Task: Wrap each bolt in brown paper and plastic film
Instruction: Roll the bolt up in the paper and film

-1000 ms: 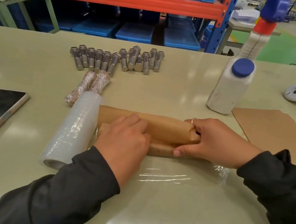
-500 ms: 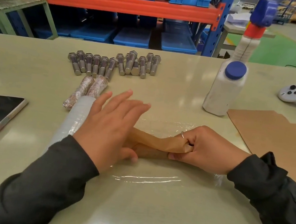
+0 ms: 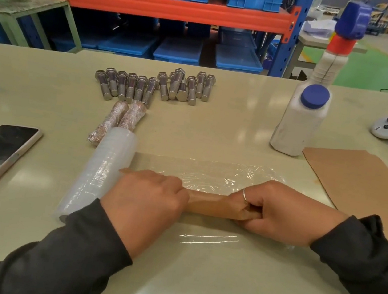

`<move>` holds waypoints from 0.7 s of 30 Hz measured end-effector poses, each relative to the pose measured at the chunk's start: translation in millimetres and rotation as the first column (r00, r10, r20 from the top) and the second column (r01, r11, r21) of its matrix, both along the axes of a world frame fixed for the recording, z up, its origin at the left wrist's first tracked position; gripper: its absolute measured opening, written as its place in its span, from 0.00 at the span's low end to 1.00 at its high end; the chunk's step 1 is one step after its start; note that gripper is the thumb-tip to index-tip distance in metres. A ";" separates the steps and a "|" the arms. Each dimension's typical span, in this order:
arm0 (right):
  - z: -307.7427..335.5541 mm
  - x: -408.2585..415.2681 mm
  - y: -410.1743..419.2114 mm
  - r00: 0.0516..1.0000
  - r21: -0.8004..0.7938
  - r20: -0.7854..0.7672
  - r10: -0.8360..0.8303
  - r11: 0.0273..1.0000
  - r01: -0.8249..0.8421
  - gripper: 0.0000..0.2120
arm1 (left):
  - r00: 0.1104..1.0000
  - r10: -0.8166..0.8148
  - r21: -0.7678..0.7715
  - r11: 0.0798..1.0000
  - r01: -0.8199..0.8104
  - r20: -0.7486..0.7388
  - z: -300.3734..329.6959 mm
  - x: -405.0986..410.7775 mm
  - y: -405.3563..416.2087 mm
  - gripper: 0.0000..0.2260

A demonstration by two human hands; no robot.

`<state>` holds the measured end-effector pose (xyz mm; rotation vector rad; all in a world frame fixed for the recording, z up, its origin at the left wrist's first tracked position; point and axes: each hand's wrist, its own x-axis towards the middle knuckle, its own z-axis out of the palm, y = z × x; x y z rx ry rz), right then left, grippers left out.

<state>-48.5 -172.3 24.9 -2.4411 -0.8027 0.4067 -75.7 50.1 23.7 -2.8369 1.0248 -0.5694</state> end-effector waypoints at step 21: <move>9.6 -8.0 -0.4 0.988 -0.216 -0.136 0.080 0.970 -0.108 0.21 | 0.967 0.139 0.208 0.974 -0.094 -0.213 21.7 13.1 -9.9 0.17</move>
